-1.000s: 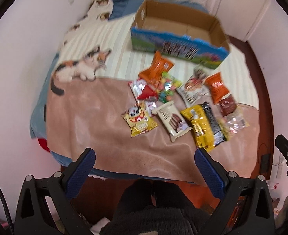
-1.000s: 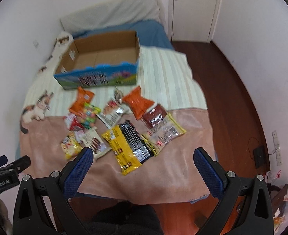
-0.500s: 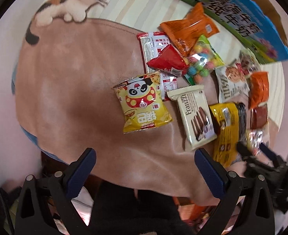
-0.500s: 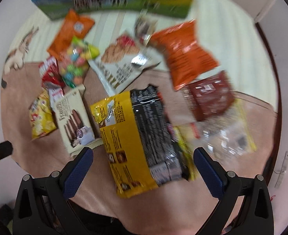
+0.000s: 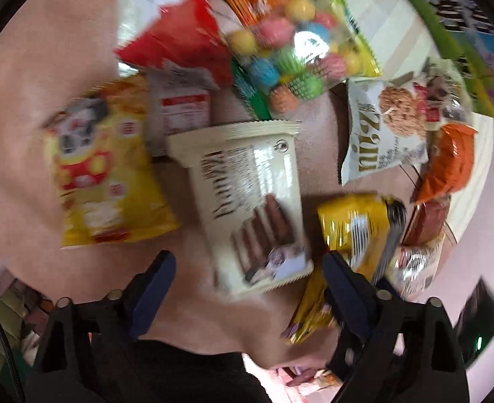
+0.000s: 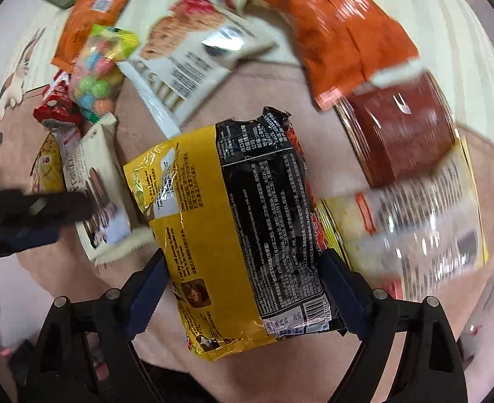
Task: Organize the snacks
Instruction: 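Grasp the white Franzzi cookie pack with the left tool while the right tool grasps the yellow-black biscuit bag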
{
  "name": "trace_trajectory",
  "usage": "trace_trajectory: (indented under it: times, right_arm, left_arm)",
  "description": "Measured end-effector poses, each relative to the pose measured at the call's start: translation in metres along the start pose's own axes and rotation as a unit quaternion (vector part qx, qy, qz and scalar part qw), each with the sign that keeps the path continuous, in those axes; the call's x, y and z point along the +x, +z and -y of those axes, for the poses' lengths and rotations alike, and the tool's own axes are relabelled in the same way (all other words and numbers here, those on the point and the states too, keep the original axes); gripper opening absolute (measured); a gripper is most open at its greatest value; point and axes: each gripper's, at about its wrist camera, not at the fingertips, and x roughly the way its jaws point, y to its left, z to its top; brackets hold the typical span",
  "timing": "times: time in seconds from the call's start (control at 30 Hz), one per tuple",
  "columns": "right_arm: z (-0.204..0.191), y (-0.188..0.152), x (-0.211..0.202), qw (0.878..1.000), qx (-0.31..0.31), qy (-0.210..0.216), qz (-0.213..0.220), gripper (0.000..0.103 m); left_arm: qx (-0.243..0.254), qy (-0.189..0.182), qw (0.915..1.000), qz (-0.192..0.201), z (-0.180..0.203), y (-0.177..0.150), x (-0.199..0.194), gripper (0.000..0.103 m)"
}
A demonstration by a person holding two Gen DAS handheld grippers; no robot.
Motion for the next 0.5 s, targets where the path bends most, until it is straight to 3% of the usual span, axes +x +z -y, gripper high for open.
trace_trajectory:
  times: [0.07,0.13,0.23,0.27,0.3,0.4,0.5]
  right_arm:
    - [0.004,0.0,0.008,1.0,0.006,0.005,-0.002,0.091]
    - [0.01,0.002,0.011,1.0,0.015,0.009,-0.008,0.092]
    - [0.013,0.004,0.019,1.0,0.011,0.004,-0.014,0.093]
    - [0.015,0.01,0.025,1.0,0.008,0.0,-0.017,0.093]
    - [0.013,0.014,0.029,1.0,0.005,-0.005,-0.018,0.093]
    - [0.007,0.012,0.039,1.0,0.011,-0.015,-0.021,0.092]
    - [-0.001,0.012,0.048,0.998,0.047,0.016,-0.04,0.092]
  left_arm:
    - [0.002,0.012,0.9999,0.004,0.004,0.006,0.011,0.067]
    - [0.011,0.023,0.9996,0.01,0.007,0.009,0.021,0.059]
    - [0.047,0.038,0.9978,0.029,0.012,0.004,0.025,0.058]
    - [0.079,0.051,0.9948,0.039,0.016,0.0,0.024,0.058]
    - [0.107,0.068,0.9909,0.044,0.02,-0.003,0.024,0.058]
    - [0.206,0.133,0.9677,0.057,0.029,-0.021,0.025,0.058]
    - [0.251,0.165,0.9522,0.053,0.025,-0.031,0.03,0.059]
